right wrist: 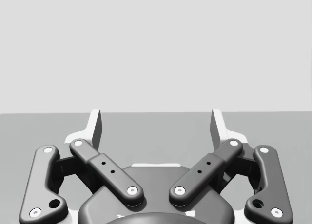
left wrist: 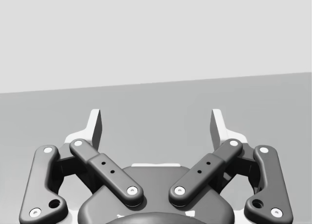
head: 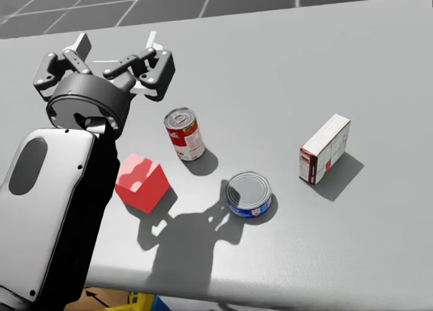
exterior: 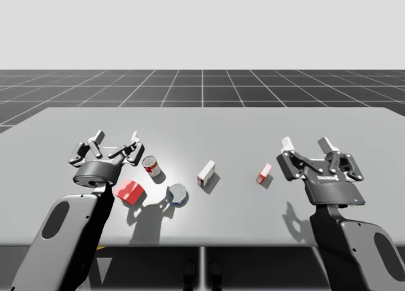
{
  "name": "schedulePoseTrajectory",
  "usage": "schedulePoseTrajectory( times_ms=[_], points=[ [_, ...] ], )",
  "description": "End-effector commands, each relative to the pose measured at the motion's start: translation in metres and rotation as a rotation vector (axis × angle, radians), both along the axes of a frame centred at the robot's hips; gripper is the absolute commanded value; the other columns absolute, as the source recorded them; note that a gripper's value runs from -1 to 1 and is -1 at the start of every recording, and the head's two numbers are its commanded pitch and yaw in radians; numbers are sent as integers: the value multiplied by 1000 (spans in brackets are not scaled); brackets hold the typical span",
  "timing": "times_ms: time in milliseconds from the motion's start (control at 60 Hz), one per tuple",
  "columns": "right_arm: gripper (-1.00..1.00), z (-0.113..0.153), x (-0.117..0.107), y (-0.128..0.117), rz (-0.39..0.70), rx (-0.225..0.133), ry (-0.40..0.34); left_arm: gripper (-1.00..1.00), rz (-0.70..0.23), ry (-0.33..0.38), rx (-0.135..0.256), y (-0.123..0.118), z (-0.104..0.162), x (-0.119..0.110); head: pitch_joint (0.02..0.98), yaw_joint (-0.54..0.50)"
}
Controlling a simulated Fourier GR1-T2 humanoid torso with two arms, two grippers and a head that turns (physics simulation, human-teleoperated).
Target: Find the red cube and pick it up.
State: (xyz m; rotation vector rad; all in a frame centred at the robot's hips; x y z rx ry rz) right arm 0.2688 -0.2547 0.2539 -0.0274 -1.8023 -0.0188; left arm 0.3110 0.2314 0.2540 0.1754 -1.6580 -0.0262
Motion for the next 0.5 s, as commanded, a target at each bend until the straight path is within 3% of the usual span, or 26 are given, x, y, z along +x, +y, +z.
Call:
schedulePoseTrajectory(
  times_ms=[17,200,383,500],
  points=[
    [-1000,-4,1,4,5,-19,13,-1000,1,9,9,0,-2,1,878,331],
    [-1000,-6,1,5,8,-30,19,-1000,-1,14,11,0,-2,2,923,471],
    [-1000,-7,1,5,9,-27,24,-1000,-15,26,3,-1,-1,2,917,484],
    [-1000,-6,1,3,-7,-41,8,-1000,-80,100,8,-7,6,-8,894,484]
  ],
)
